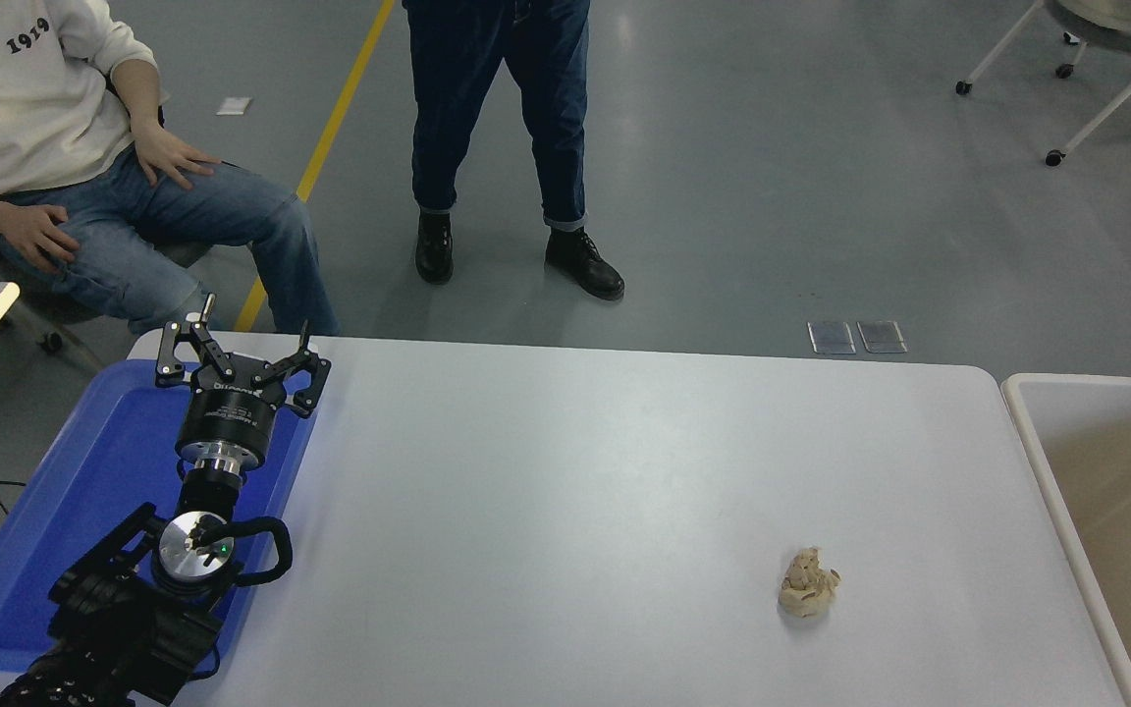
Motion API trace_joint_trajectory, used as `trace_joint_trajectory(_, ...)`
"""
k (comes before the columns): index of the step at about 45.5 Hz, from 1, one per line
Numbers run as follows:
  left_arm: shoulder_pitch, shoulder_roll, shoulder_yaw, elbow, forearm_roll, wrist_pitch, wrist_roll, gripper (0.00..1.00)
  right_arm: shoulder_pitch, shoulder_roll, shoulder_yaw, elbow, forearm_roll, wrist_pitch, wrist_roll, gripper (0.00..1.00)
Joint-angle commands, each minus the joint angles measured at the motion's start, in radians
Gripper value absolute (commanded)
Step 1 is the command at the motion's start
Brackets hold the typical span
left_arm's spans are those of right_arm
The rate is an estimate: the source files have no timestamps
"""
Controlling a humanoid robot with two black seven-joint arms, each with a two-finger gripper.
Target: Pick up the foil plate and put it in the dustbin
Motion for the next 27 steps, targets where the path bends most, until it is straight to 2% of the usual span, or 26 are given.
trace_joint_trajectory(1, 0.000, 0.000, 0.000, 0.000, 0.000, 0.000, 0.000, 1.00, -0.072, 0.090, 0.020, -0.110, 0.049, -0.074, 0.000, 0.00)
trace_joint_trajectory(23, 0.000, 0.000, -0.002, 0.000, 0.000, 0.000, 0.000, 1.00, -0.093, 0.107, 0.019, -0.107, 0.064, -0.089, 0.000, 0.00)
trace_joint_trajectory(24, 0.000, 0.000, -0.002, 0.000, 0.000, 0.000, 0.000, 1.00, -0.096, 0.107, 0.016, -0.108, 0.064, -0.091, 0.000, 0.07)
trace_joint_trajectory(25, 0.000, 0.000, 0.000, 0.000, 0.000, 0.000, 0.000, 1.00, -0.103, 0.104, 0.014, -0.110, 0.064, -0.092, 0.000, 0.28)
trace_joint_trajectory(27, 0.000, 0.000, -0.002, 0.000, 0.000, 0.000, 0.000, 1.00, -0.103, 0.102, 0.013, -0.110, 0.063, -0.092, 0.000, 0.39)
